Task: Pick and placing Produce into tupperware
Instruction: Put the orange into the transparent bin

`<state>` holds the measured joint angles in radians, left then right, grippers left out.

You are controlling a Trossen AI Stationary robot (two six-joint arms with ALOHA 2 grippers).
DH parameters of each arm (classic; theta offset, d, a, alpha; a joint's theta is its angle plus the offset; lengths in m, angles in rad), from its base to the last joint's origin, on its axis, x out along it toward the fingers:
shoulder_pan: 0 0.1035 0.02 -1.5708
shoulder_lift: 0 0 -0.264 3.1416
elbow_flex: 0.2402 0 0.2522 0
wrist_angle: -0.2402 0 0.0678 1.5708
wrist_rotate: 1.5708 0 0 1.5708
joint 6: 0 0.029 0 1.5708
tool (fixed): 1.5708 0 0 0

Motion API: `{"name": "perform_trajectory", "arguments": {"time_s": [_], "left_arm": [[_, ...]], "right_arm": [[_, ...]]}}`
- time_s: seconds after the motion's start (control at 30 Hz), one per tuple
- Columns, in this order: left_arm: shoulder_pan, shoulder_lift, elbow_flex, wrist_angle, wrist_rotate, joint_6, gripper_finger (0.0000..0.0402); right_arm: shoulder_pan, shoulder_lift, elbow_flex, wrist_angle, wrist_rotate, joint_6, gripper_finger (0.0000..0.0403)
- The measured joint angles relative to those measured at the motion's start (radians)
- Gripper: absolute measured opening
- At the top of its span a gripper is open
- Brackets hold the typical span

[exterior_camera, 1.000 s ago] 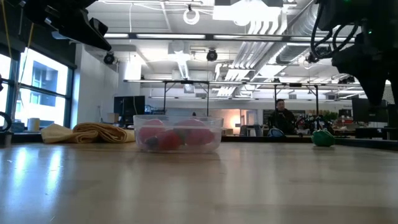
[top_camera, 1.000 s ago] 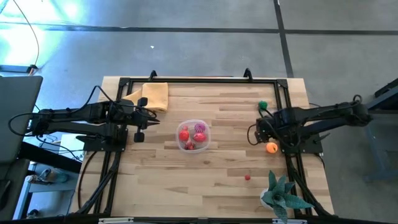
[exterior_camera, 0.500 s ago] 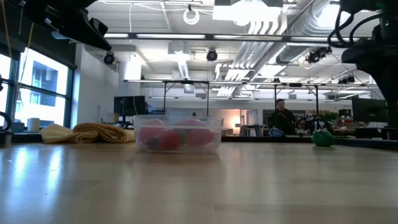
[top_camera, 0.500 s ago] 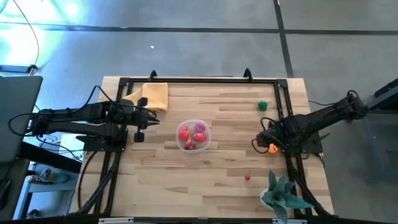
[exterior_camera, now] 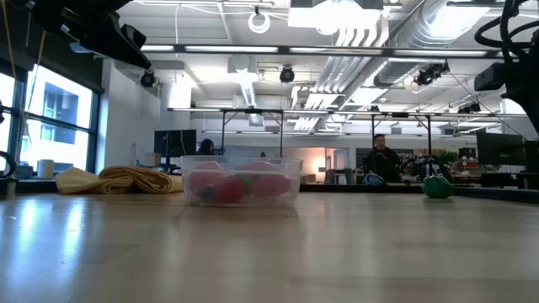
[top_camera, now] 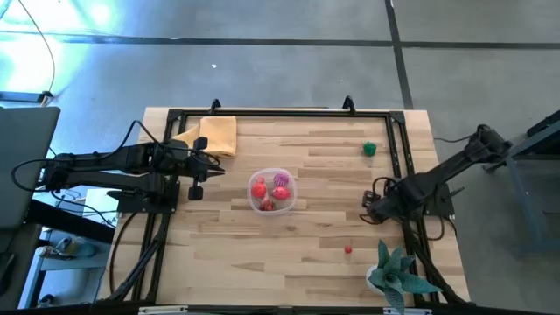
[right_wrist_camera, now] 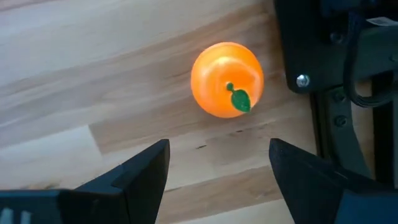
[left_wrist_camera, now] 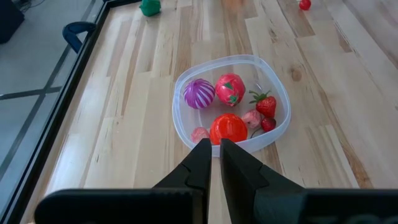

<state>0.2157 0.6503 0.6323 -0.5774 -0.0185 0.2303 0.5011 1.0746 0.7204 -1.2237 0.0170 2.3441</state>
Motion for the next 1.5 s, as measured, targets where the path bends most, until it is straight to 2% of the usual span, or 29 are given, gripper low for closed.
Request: {"name": "perform_trajectory", "arguments": {"time_s": [0.3, 0.5, 0.77, 1.13, 1.5], "left_arm": [[0.0, 0.0, 0.0, 0.0, 0.0, 0.0, 0.0024], [0.0, 0.0, 0.0, 0.0, 0.0, 0.0, 0.0024], [0.0, 0.0, 0.0, 0.0, 0.0, 0.0, 0.0024], [0.0, 0.0, 0.0, 0.0, 0.0, 0.0, 0.0024], [0.0, 0.0, 0.0, 0.0, 0.0, 0.0, 0.0024]], "right_arm": [[-0.042, 0.15, 0.0, 0.046, 0.01, 0.013, 0.0268], [-0.053, 0.279, 0.0, 0.053, -0.012, 0.013, 0.0268], [-0.076, 0.375, 0.0, 0.037, -0.054, 0.015, 0.0268], [-0.112, 0.426, 0.0, 0.012, -0.082, 0.011, 0.0268], [-0.179, 0.426, 0.0, 0.067, -0.008, -0.058, 0.0268]]}}
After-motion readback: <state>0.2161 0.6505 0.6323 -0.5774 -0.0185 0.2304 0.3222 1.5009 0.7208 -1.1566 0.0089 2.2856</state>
